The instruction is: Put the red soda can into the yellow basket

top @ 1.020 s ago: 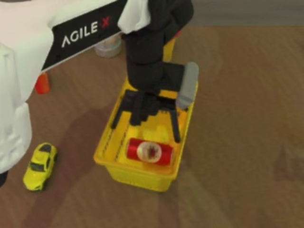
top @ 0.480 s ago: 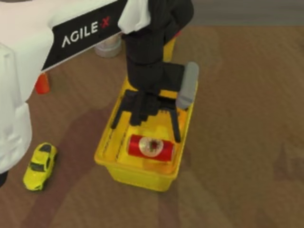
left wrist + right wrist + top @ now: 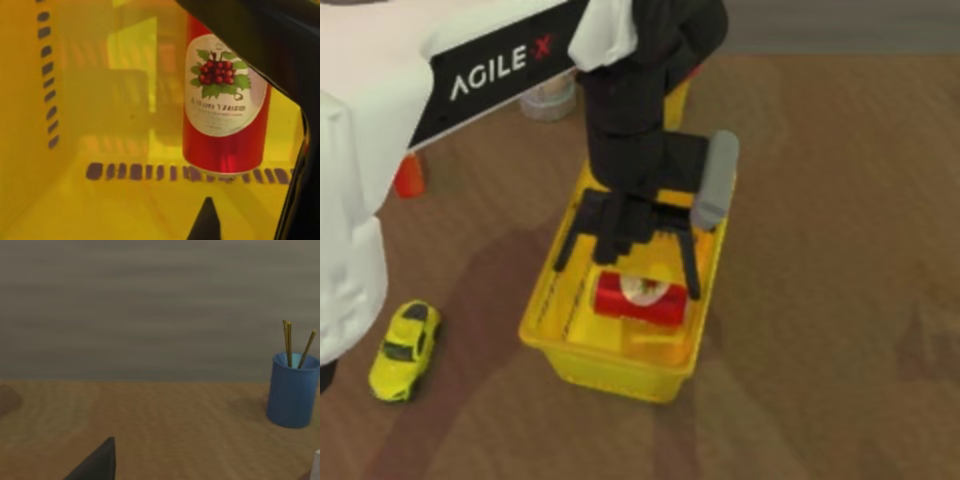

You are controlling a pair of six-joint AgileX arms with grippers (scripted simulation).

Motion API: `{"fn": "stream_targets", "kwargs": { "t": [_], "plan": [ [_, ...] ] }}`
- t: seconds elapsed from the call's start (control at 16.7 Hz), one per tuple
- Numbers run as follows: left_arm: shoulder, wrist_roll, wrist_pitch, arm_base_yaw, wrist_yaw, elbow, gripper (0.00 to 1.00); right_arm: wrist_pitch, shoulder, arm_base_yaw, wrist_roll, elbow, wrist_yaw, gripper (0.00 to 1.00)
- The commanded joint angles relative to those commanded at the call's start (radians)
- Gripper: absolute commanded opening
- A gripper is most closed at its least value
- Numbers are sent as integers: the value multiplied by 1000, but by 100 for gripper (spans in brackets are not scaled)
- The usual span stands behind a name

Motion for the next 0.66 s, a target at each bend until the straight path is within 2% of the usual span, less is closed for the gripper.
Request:
{"fn": "stream_targets", "kwargs": {
  "t": [0.3,0.66],
  "plan": [
    [-1,7,-18,6,-1,17,0,0,0,0,0,0,0,100],
    [-34,38,-177,57,0,141,0,0,0,0,0,0,0,100]
  ]
}}
